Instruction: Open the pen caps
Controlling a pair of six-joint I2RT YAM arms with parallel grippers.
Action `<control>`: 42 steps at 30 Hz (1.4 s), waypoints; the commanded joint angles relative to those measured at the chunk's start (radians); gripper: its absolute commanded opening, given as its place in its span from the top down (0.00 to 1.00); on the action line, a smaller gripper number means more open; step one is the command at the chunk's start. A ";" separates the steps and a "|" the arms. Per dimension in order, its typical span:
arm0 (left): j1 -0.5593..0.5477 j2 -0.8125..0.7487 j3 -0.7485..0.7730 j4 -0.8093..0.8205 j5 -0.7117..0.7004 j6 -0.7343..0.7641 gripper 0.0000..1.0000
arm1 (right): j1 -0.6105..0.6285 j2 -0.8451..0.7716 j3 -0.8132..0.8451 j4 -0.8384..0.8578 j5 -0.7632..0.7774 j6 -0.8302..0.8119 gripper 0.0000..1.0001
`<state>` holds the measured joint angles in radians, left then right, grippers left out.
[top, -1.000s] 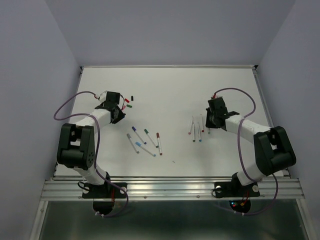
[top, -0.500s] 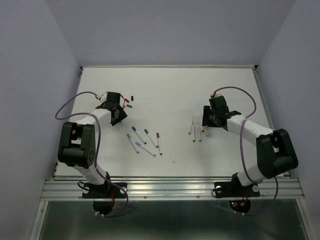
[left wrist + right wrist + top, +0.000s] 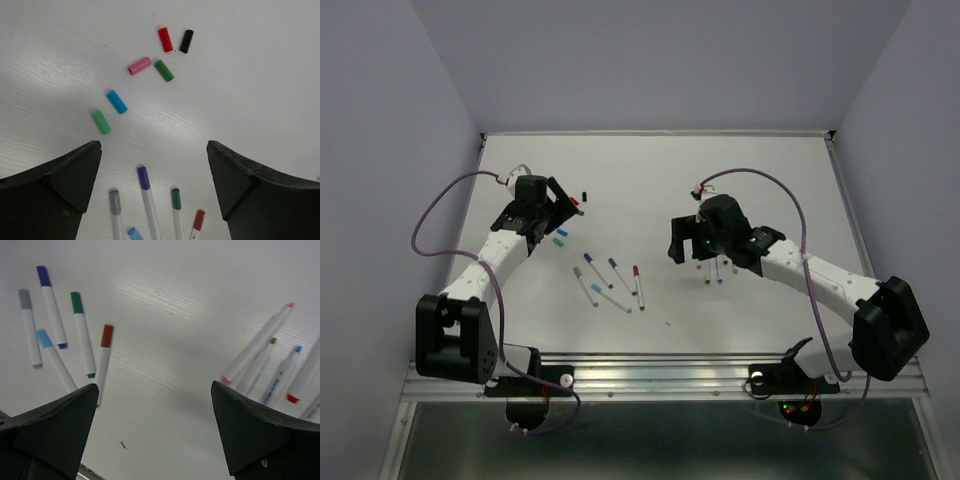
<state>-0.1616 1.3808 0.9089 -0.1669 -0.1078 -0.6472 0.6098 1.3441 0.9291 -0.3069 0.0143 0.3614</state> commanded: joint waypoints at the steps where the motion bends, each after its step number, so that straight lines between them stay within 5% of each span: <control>1: 0.000 -0.130 -0.015 -0.008 0.014 0.012 0.01 | 0.154 0.105 0.083 -0.015 0.110 0.056 0.00; 8: 0.000 -0.264 -0.039 -0.029 0.002 0.004 0.01 | 0.310 0.329 0.243 -0.106 0.325 0.123 0.00; 27: 0.000 -0.278 -0.073 -0.003 0.036 0.012 0.01 | 0.404 0.576 0.369 -0.192 0.406 0.180 0.04; 34: 0.000 -0.275 -0.071 -0.002 0.037 0.011 0.01 | 0.426 0.520 0.252 -0.192 0.299 0.264 0.30; 42: 0.000 -0.269 -0.068 0.004 0.046 0.007 0.01 | 0.435 0.477 0.152 -0.161 0.259 0.307 0.76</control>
<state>-0.1616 1.1282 0.8413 -0.1909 -0.0681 -0.6476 1.0271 1.8141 1.1172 -0.4160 0.3256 0.6369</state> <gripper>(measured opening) 0.986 0.306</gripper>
